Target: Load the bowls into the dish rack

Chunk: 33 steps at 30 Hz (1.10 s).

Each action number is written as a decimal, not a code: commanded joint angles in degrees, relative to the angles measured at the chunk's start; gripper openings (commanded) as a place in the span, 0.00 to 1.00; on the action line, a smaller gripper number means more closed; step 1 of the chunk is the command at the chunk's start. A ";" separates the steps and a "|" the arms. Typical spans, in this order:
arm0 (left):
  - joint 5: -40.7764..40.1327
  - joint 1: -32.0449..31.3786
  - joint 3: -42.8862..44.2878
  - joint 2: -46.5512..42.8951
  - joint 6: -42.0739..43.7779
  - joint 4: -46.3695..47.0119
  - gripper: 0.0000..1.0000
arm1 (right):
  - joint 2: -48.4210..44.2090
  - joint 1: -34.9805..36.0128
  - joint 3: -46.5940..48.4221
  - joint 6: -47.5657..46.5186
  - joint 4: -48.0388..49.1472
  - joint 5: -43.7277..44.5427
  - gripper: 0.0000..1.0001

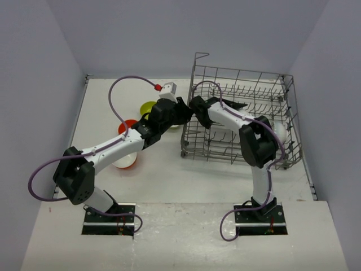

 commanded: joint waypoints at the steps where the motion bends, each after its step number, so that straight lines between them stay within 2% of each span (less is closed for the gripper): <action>1: 2.31 -0.17 -0.66 -1.09 2.32 2.10 0.32 | 2.97 3.87 -1.21 1.10 1.62 -2.84 0.43; 6: 2.75 -0.17 -0.75 -0.65 2.05 2.28 0.32 | 3.41 5.28 -1.91 0.92 2.59 -2.32 0.40; 9: 3.19 -0.17 -0.75 -0.47 1.88 2.54 0.32 | 3.14 6.33 -1.74 0.66 2.94 -2.14 0.47; 15: 3.45 -0.17 -0.75 -0.47 1.79 2.72 0.31 | 2.27 8.18 -1.21 -1.27 5.92 -1.79 0.73; 16: 3.45 -0.17 -0.84 -0.38 1.70 2.72 0.31 | 2.26 8.27 -1.13 -1.80 6.80 -1.61 0.81; 19: 3.71 -0.17 -0.92 -0.38 1.61 2.81 0.27 | 2.00 8.80 -0.25 -2.24 9.00 -2.05 0.89; 20: 3.89 -0.17 -0.92 -0.38 1.61 2.89 0.27 | 1.91 8.89 0.19 -1.90 9.01 -2.23 0.99; 25: 4.24 -0.17 -1.01 -0.38 1.44 3.07 0.27 | -0.98 10.55 4.76 2.14 9.45 -8.98 0.99; 26: 4.33 -0.17 -0.84 -0.30 1.35 3.07 0.26 | -1.34 10.90 6.33 3.19 9.45 -12.82 0.99; 29: 4.77 -0.17 -0.49 -0.03 1.35 3.16 0.26 | -1.78 11.35 10.63 14.32 2.62 -23.36 0.99; 31: 5.29 -0.17 -0.14 0.32 1.26 3.24 0.26 | -2.74 11.35 9.09 16.29 2.50 -25.95 0.99; 33: 5.56 -0.17 0.13 0.67 1.17 3.33 0.25 | -4.32 11.17 6.36 16.65 7.48 -25.26 0.99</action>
